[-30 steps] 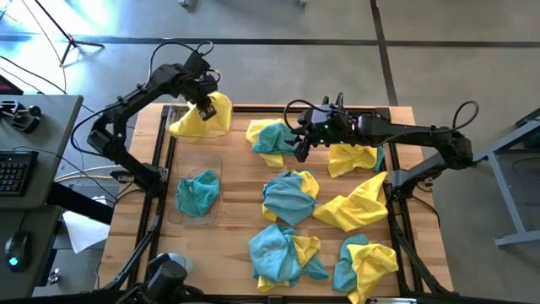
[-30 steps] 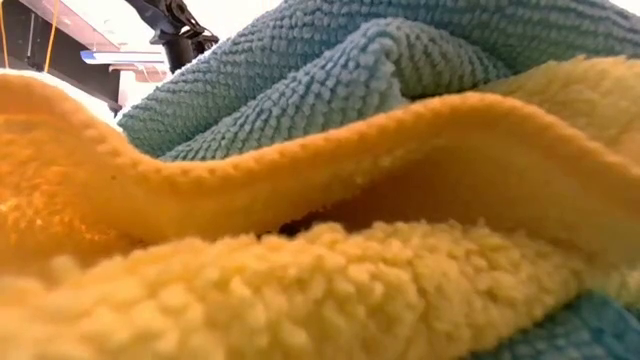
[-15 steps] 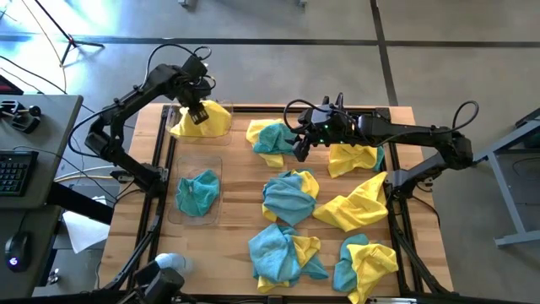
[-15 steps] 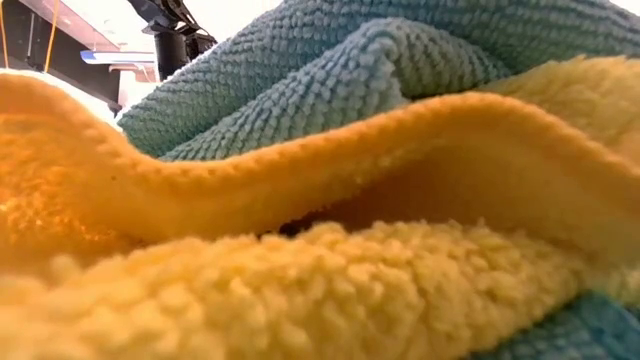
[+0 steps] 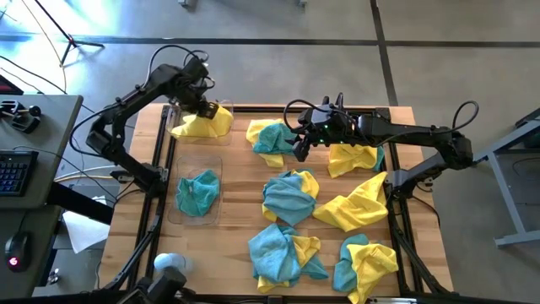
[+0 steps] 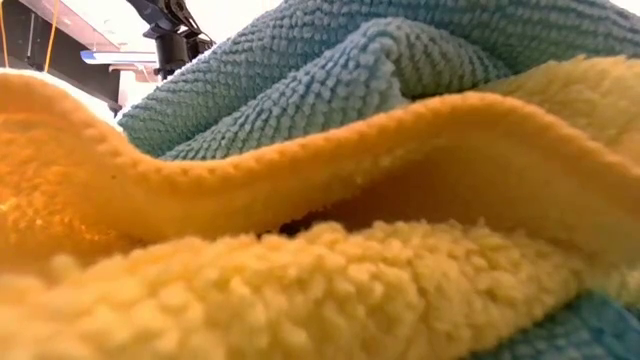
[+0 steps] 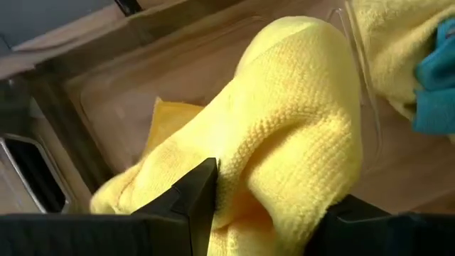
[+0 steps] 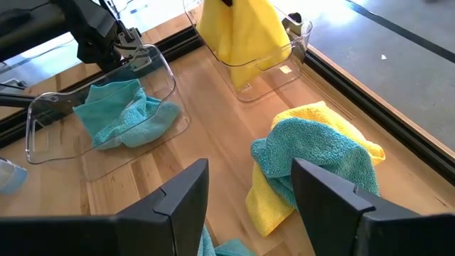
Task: Sort microfiber towel by color & place in baskets
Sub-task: Put the yellow microfiber cloth into the top transparent bin
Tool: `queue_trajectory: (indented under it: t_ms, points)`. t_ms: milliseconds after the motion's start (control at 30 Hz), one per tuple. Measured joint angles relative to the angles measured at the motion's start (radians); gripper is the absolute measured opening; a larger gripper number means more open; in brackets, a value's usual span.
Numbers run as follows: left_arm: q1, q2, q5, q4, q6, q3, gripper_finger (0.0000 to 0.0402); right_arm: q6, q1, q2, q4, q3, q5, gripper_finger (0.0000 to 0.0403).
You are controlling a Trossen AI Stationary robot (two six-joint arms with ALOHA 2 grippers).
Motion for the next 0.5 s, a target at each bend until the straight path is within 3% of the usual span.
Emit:
queue_trajectory:
  t_ms: [500]
  points:
    - [-0.002,0.230,-0.056,0.024,-0.181,0.000,0.0138,-0.013,0.000,0.000,-0.016,0.000,-0.002,0.0195]
